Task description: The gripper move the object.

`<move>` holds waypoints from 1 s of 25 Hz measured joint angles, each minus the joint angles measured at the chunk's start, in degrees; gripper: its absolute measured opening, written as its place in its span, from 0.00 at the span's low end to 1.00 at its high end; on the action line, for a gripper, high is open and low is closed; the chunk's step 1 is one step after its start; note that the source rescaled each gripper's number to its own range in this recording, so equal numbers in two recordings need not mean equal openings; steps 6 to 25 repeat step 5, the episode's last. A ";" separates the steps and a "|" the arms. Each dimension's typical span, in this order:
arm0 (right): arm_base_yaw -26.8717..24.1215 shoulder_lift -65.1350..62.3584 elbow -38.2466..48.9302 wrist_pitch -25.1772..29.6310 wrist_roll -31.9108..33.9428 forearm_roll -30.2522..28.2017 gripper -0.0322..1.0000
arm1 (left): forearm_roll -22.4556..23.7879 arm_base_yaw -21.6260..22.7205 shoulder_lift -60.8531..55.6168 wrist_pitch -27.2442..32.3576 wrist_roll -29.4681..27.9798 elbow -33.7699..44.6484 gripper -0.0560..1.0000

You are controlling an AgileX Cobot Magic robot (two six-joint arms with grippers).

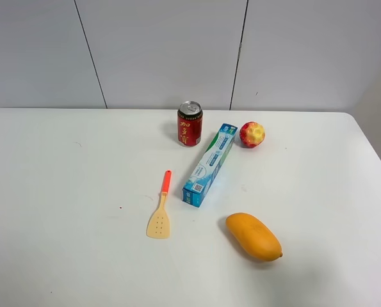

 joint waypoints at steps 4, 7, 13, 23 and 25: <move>0.00 0.00 0.00 0.00 0.00 0.00 1.00 | 0.00 -0.40 0.00 0.00 -0.33 0.00 0.67; 0.00 0.00 0.00 0.00 0.00 0.00 1.00 | 0.00 -0.40 0.00 0.00 -0.37 0.00 0.67; 0.00 0.00 0.00 0.00 0.00 0.00 1.00 | 0.00 -0.40 0.00 0.00 -0.37 0.00 0.67; 0.00 0.00 0.00 0.00 0.00 0.00 1.00 | 0.00 -0.40 0.00 0.00 -0.37 0.00 0.67; 0.00 0.00 0.00 0.00 0.00 0.00 1.00 | 0.00 -0.40 0.00 0.00 -0.37 0.00 0.67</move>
